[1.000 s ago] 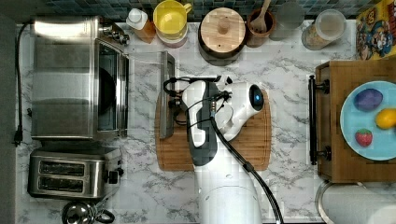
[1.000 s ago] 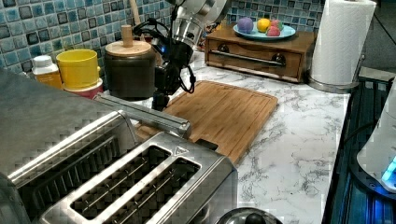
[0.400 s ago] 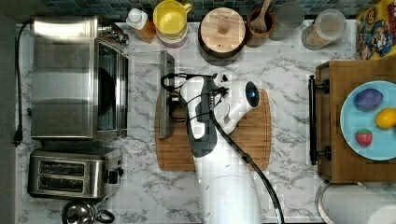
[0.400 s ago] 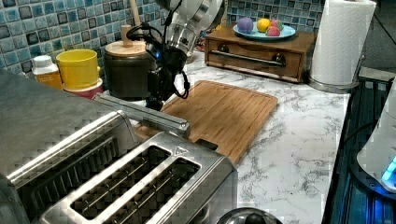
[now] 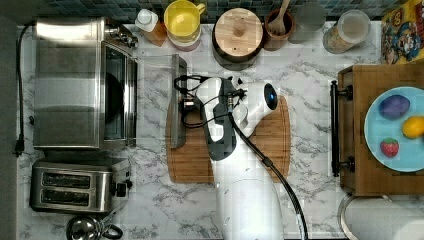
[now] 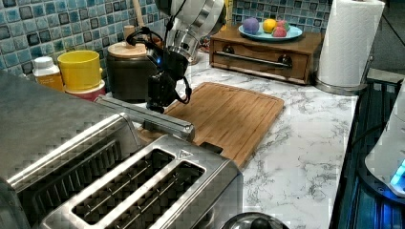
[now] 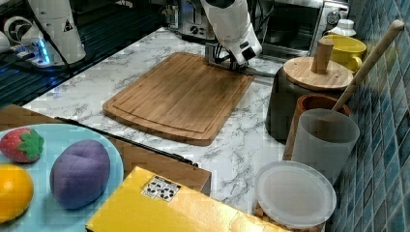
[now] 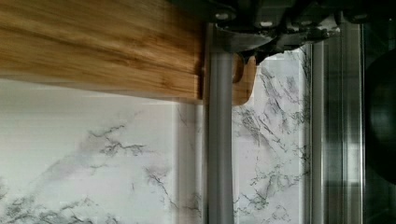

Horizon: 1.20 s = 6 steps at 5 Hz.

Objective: Close the oven.

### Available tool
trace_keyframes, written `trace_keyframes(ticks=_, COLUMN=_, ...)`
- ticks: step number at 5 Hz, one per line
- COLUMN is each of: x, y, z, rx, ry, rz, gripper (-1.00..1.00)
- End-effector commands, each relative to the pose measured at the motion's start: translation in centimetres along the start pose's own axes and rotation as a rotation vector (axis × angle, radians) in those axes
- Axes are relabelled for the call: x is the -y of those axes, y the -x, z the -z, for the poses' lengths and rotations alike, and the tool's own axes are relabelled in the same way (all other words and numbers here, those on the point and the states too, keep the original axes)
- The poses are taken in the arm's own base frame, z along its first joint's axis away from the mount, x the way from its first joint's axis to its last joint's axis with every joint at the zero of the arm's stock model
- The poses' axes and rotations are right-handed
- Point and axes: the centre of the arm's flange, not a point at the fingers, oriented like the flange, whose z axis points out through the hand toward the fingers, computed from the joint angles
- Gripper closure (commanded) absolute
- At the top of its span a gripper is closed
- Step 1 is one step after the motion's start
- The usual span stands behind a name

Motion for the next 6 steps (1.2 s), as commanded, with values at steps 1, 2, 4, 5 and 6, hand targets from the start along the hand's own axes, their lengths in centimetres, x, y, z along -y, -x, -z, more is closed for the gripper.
trace_keyframes(ticks=1, x=18.8, y=-3.9, z=4.3, rx=-0.127, ry=-0.015, rz=0.206, gripper=1.00)
trace_keyframes(ticks=2, x=23.1, y=-3.6, z=4.2, rx=-0.124, ry=0.035, rz=0.260, gripper=1.00)
trace_keyframes(ticks=4, x=30.7, y=-3.5, z=2.8, rx=-0.091, ry=0.207, rz=0.330, gripper=1.00)
trace_keyframes(ticks=5, x=33.2, y=-3.8, z=1.2, rx=-0.032, ry=0.251, rz=0.344, gripper=1.00)
trace_keyframes(ticks=6, x=36.1, y=-3.8, z=-0.9, rx=0.030, ry=0.343, rz=0.374, gripper=1.00)
